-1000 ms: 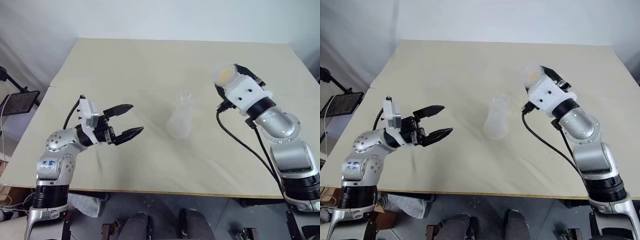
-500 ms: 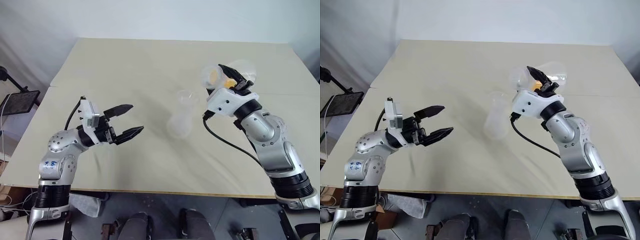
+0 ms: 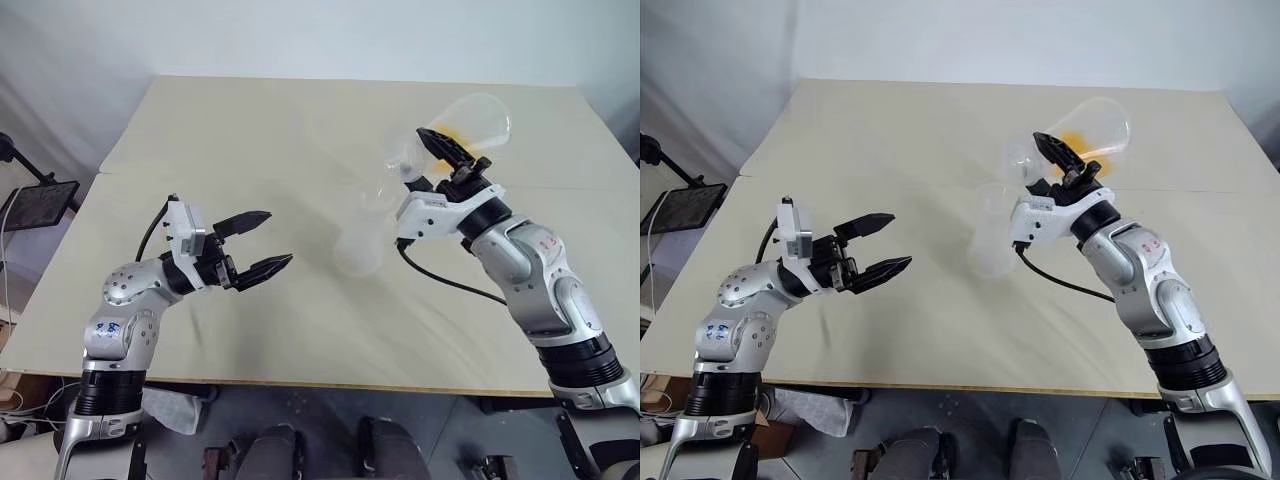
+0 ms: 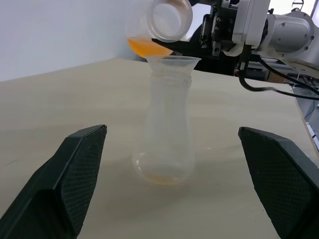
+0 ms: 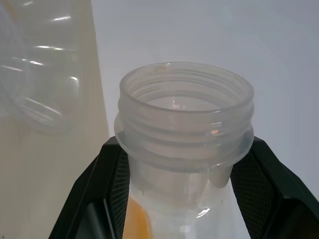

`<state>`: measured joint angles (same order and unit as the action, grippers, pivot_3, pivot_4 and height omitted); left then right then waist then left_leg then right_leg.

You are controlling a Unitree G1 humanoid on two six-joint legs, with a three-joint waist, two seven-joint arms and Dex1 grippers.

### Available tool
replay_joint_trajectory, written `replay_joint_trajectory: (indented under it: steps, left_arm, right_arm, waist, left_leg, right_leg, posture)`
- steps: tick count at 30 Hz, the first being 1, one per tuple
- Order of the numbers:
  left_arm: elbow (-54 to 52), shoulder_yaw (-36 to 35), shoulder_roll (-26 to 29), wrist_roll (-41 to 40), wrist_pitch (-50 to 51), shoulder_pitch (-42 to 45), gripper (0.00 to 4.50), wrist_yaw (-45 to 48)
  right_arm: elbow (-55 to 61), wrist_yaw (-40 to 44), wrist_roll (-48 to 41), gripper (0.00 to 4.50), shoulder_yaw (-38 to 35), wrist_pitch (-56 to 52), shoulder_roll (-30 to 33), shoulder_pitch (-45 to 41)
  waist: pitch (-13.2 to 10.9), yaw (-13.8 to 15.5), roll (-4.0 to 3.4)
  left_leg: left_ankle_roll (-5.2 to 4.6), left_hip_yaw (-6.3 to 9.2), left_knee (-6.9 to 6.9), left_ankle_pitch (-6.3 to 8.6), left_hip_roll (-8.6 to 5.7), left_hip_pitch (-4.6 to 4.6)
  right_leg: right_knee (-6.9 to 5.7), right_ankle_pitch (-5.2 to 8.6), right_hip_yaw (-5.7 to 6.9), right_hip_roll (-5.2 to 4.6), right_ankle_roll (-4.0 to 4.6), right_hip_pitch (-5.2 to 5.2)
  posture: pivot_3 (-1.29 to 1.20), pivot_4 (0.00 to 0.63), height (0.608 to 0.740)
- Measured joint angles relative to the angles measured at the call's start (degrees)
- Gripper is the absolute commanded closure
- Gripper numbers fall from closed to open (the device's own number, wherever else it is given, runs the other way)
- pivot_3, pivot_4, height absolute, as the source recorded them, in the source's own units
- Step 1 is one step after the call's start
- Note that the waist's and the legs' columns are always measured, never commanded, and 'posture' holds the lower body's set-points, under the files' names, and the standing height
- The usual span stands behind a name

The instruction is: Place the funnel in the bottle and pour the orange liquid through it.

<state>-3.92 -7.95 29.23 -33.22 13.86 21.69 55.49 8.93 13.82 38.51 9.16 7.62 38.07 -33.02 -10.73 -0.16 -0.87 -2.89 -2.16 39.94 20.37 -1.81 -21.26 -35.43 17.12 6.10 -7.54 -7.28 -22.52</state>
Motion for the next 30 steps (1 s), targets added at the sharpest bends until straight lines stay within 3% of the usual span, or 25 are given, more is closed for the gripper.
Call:
replay_joint_trajectory:
  steps: [30]
  left_arm:
    - [0.02,0.03,-0.03,-0.01,0.03,0.43,0.0,-0.47]
  right_arm:
    - [-0.25,-5.96,13.29,2.08,0.0,5.15,0.0,0.03]
  waist:
    - [0.0,-0.01,0.0]
  left_leg:
    - [0.01,0.0,-0.01,0.0,0.0,0.0]
  right_leg:
    - [0.01,0.0,-0.01,0.01,0.0,0.0]
  posture:
    - [0.0,0.15,0.74]
